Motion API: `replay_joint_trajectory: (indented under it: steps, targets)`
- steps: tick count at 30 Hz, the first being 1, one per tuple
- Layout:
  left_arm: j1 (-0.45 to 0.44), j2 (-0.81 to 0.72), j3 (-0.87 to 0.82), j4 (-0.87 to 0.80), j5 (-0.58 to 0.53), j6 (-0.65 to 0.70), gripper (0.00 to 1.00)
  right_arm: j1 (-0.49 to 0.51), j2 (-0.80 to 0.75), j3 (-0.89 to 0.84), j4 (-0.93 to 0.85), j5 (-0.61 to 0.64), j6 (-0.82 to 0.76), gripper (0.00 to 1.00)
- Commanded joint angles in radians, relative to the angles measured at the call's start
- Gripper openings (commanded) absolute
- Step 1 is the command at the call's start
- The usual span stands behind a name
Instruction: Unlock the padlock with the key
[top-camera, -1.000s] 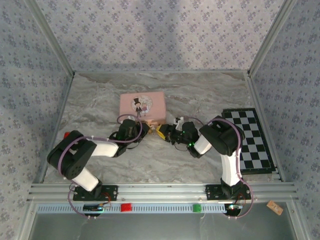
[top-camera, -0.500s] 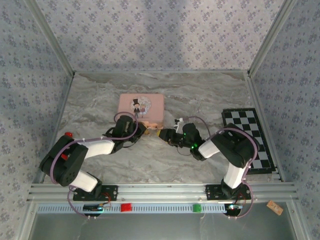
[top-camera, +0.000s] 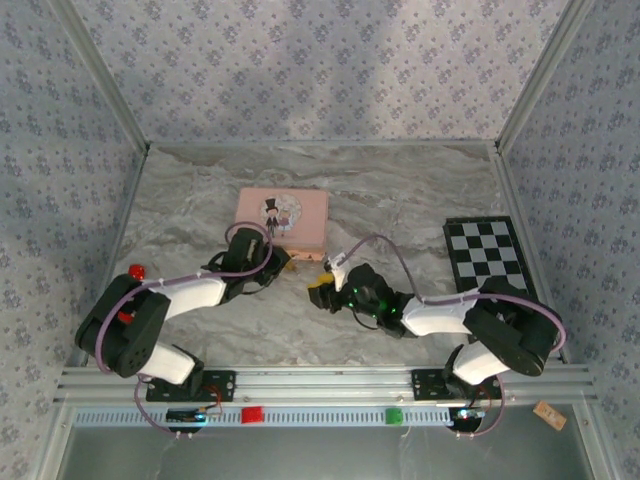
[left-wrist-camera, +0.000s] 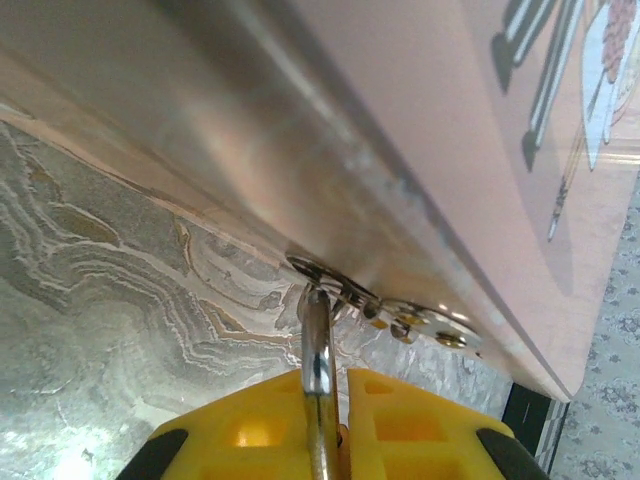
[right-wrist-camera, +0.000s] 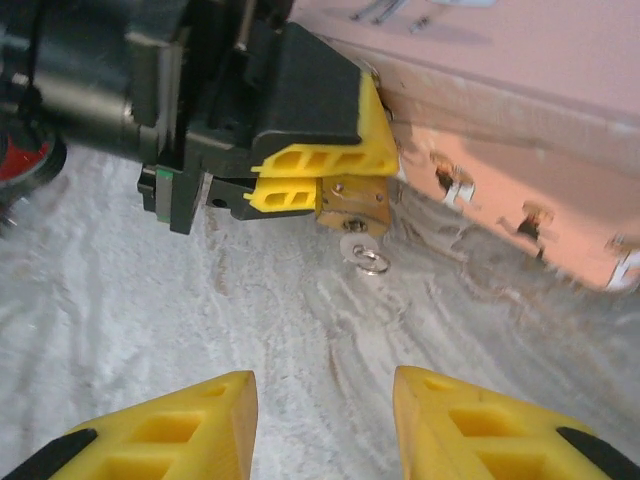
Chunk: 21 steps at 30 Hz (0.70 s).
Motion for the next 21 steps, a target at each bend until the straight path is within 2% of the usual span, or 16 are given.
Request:
replay_joint_trajectory:
  steps: [1,4,7,10,14,21]
  targets:
    - [0.008,-0.05,0.047,-0.025,0.032,0.011,0.0,0.018,0.009,-0.022,0.027,0.175,-0.25,0.43]
    - [0.012,-0.059,0.052,-0.04,0.038,0.015,0.0,0.042,0.027,-0.033,0.104,0.219,-0.313,0.46]
    - [0.017,-0.064,0.05,-0.04,0.046,0.016,0.0,0.093,0.093,-0.053,0.271,0.278,-0.484,0.51]
    - [0.017,-0.066,0.053,-0.041,0.057,0.017,0.0,0.129,0.156,-0.019,0.289,0.299,-0.591,0.52]
    - [0.017,-0.067,0.049,-0.035,0.066,0.012,0.0,0.152,0.223,0.001,0.366,0.326,-0.633,0.51]
    - [0.017,-0.059,0.038,-0.021,0.085,0.01,0.0,0.153,0.29,0.063,0.382,0.339,-0.657,0.51]
